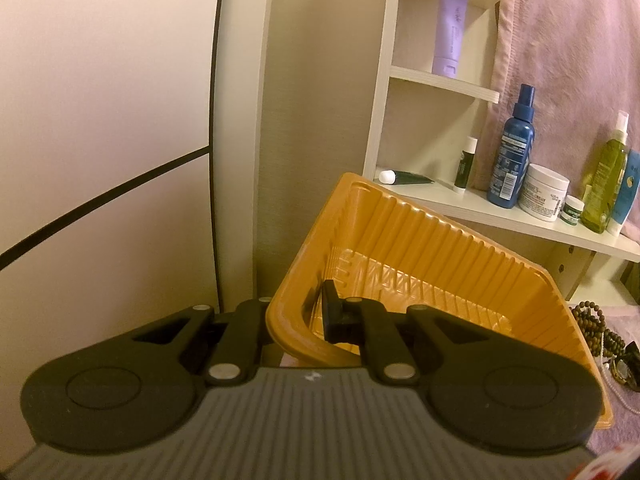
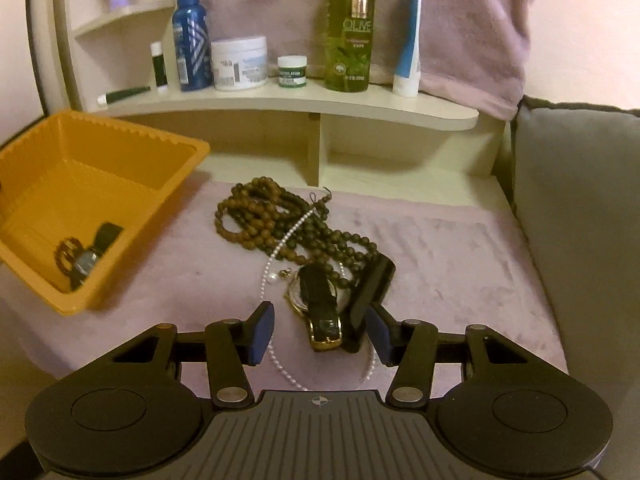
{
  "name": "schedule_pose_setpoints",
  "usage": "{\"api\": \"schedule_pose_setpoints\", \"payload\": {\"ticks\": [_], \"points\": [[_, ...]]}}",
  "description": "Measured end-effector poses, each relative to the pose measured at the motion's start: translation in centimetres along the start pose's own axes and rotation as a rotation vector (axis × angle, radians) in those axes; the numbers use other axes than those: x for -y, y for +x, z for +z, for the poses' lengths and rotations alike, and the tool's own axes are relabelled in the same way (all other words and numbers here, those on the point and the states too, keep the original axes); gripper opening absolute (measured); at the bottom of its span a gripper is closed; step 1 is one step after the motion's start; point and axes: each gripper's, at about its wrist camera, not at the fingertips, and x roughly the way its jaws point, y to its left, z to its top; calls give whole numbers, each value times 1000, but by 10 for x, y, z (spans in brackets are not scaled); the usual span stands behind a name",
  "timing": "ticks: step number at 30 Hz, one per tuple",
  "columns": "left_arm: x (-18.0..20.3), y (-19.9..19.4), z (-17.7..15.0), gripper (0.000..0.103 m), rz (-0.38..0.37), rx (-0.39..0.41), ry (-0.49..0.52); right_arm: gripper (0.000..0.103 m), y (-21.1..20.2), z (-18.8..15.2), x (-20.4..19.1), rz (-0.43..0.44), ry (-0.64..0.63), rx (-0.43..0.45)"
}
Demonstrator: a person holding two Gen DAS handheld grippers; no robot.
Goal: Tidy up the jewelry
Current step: 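Grasp the black item beside the pearls with the right gripper, then lower the black item into the orange tray and open the right gripper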
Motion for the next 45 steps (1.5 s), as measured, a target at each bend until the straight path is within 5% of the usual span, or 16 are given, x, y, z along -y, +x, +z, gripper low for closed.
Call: {"api": "schedule_pose_setpoints", "payload": {"ticks": [7,25,36,45], "points": [[0,-1,0,10,-3,4,5,17,14,3,-5,-19,-29,-25],[-1,-5,-1,10,-8,7,3,16,-3,36,5,55,178,4],[-2,-7,0,10,-12,9,3,16,-32,73,-33,266,242,127],[-3,-6,0,10,-17,5,-6,16,5,76,-116,482,234,54]]}}
